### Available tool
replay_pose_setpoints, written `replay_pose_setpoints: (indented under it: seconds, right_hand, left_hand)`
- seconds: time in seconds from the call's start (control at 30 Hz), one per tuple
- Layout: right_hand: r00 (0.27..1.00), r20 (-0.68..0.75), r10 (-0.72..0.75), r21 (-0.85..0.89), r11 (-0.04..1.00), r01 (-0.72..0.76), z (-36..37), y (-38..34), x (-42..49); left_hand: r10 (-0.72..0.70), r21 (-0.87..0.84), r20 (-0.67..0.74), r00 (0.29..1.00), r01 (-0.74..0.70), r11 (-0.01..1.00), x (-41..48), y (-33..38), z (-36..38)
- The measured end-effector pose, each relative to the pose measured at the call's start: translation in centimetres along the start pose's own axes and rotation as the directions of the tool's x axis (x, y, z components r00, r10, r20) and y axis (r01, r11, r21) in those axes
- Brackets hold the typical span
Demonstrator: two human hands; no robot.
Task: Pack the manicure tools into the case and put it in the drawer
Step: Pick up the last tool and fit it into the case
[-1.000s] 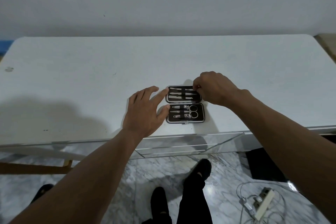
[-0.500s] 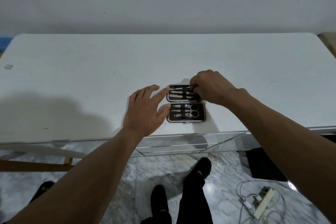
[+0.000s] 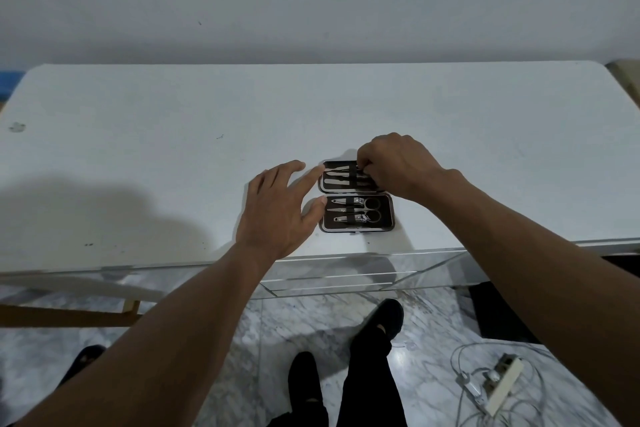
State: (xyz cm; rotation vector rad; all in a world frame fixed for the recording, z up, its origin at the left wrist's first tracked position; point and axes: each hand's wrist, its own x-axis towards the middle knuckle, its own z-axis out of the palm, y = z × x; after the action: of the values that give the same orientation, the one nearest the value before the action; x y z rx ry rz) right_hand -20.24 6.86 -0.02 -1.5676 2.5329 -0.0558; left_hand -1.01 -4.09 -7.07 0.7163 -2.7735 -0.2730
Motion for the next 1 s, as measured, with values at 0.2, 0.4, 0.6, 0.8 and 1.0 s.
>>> replay_pose_setpoints:
  seconds: [0.2,0.4,0.6,0.8,1.0]
  right_hand:
    - [1.000,0.024,0.010,-0.023,1.000,-0.010,-0.4,0.5,-0.3]
    - [0.997,0.071,0.013,-0.148,0.989,-0.003,-0.7,0.8,-0.5]
    - [0.995,0.057,-0.083,-0.210,0.973,0.093,-0.2,0.0,0.3]
    - [0.995,0.046,-0.092,-0.172,0.980,0.099,-0.1,-0.4,0.6]
    - [0.999,0.022,-0.035,-0.050,0.998,0.036,-0.6,0.0,0.1]
  left_hand:
    - [-0.004,0.000,-0.009,1.000,0.004,1.000,0.0,0.0,0.1]
    - [0.000,0.000,-0.005,1.000,0.000,1.000,0.0,0.0,0.1]
    - [-0.002,0.007,0.003,1.000,0.002,1.000,0.0,0.1,-0.1]
    - [-0.014,0.004,0.012,1.000,0.014,1.000,0.0,0.1,-0.2]
    - [-0.012,0.001,0.015,1.000,0.012,1.000,-0.1,0.0,-0.2]
